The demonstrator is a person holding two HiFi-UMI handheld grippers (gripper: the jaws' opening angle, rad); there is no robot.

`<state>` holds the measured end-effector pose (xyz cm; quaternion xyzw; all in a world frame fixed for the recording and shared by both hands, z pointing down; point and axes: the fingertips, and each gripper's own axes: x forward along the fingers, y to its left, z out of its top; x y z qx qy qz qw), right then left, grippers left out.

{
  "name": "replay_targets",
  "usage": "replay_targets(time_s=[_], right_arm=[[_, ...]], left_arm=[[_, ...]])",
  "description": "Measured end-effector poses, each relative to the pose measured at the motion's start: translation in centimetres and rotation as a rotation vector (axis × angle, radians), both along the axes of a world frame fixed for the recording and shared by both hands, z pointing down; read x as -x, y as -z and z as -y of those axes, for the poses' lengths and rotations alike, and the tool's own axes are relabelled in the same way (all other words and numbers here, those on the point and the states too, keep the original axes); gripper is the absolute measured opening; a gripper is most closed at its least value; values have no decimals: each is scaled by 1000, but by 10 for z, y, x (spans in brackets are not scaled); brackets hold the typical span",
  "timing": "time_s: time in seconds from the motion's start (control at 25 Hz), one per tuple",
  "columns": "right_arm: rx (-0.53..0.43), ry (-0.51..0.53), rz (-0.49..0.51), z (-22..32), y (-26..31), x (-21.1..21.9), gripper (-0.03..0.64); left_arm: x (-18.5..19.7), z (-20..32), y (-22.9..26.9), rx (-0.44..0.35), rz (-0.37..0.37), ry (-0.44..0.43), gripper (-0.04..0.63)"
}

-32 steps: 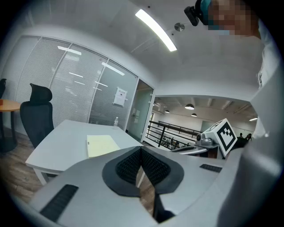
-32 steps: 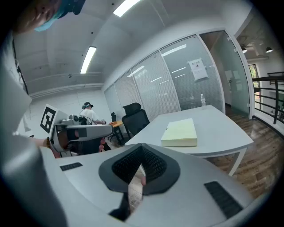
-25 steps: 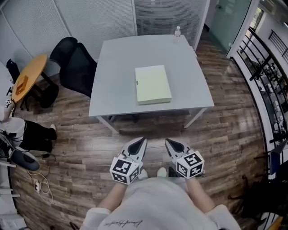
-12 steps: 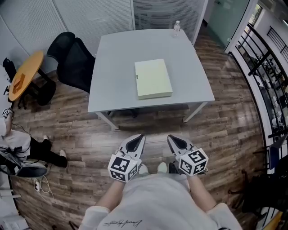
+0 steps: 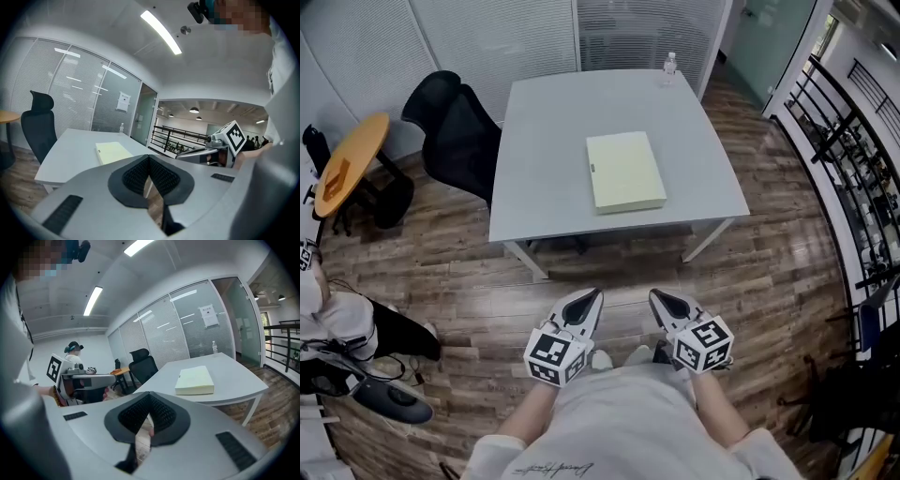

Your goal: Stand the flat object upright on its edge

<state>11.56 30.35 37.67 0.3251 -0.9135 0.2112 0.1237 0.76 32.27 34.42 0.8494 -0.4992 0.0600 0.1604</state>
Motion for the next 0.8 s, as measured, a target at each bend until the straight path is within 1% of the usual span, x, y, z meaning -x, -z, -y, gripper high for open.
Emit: replay_targets(time_s=[0.2, 0.4, 0.6, 0.8], right_arm=[[-7, -19, -4, -2, -1, 4, 23], [-21, -12, -16, 2, -1, 10, 23], [-26, -11, -21, 23, -1, 10, 23], [-27, 9, -26, 57, -2, 17, 23]], left_arm=[[13, -2, 0, -7, -32, 5, 11], [17, 3, -1, -13, -41, -5, 11], [20, 17, -2, -19, -56, -10, 11], [24, 52, -5, -11, -68, -2, 11]])
